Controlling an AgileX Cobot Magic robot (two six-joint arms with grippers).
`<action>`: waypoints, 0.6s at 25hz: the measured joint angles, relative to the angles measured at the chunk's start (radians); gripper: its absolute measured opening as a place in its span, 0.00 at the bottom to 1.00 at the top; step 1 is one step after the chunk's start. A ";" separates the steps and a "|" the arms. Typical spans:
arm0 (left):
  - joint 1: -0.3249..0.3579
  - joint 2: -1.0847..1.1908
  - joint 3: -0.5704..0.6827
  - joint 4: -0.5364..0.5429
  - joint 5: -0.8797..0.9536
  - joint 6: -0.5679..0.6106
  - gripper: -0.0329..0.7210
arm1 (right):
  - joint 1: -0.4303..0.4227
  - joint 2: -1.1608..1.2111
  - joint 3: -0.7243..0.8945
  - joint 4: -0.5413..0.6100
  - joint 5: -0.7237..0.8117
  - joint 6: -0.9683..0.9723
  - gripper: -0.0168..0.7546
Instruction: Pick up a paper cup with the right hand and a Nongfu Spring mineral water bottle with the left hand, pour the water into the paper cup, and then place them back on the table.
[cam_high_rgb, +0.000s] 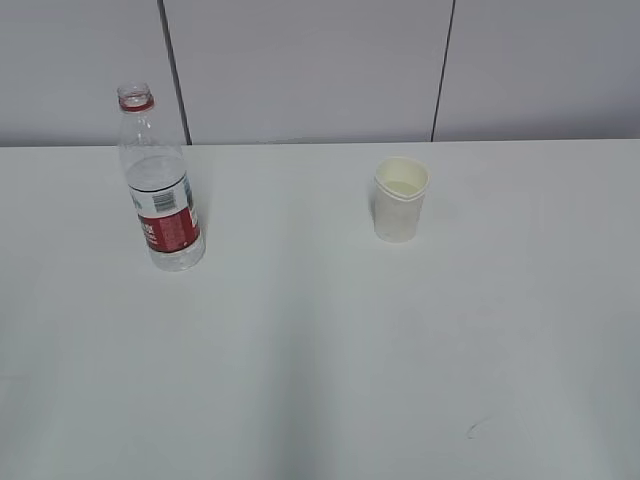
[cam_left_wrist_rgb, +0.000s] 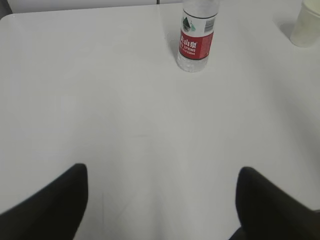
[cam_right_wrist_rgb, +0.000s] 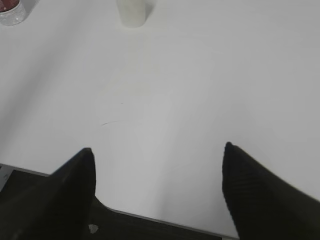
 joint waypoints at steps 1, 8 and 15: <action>0.007 0.000 0.000 -0.005 0.000 0.000 0.78 | -0.016 0.000 0.000 0.000 0.000 0.000 0.78; 0.014 0.000 0.000 -0.011 0.000 0.000 0.78 | -0.049 0.000 0.000 0.000 0.000 -0.002 0.78; 0.014 0.000 0.000 -0.013 0.000 0.000 0.78 | -0.048 0.000 0.000 0.000 0.000 -0.002 0.78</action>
